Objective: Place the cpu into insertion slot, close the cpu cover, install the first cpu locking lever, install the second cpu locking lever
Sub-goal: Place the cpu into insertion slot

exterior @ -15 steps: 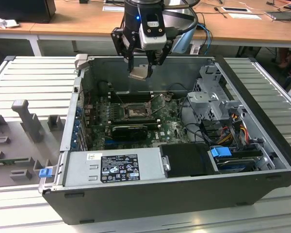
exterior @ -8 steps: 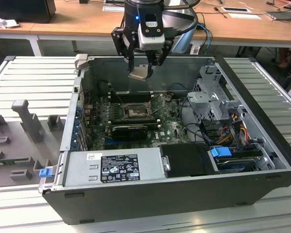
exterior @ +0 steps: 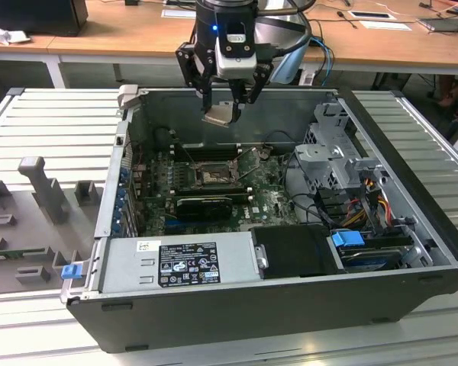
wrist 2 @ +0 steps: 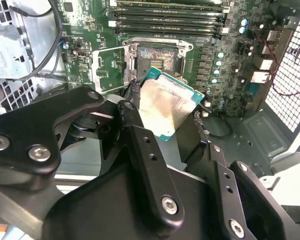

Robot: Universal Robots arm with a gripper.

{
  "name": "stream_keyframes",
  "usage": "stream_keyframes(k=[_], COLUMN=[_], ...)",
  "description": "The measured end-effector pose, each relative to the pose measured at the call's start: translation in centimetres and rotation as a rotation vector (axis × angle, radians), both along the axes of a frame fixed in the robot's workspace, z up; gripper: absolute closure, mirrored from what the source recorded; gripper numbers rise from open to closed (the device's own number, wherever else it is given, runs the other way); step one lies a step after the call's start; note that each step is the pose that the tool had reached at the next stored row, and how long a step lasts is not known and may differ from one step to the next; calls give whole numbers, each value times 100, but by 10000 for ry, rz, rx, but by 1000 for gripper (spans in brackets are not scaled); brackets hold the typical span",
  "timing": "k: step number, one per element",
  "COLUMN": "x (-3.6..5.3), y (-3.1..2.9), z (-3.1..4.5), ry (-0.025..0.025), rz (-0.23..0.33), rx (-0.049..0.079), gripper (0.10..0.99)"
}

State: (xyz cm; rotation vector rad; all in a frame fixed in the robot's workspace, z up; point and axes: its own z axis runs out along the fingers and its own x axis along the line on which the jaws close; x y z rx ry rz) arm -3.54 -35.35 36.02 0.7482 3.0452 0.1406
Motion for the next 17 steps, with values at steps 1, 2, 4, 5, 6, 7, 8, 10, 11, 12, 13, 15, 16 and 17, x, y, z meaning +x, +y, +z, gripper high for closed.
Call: stream_keyframes(k=[1,2,4,5,6,7,8,10,11,12,13,15,16,17], x=[0,0,0,0,0,0,0,0,0,0,0,0,0,0], y=[0,0,0,0,0,0,0,0,0,0,0,0,0,0], z=[0,0,-1,-1,-1,-1,-1,-2,-2,-3,-4,-5,-5,-6], ry=[0,0,0,0,0,0,0,0,0,0,0,0,0,0], rz=[-37,-98,-226,-267,-311,-353,-413,-500,-561,-637,-698,-843,-885,-925], rx=[0,0,1,0,0,0,1,1,1,1,1,0,0,0], gripper=[557,557,557,557,557,557,557,557,557,557,557,557,557,557])
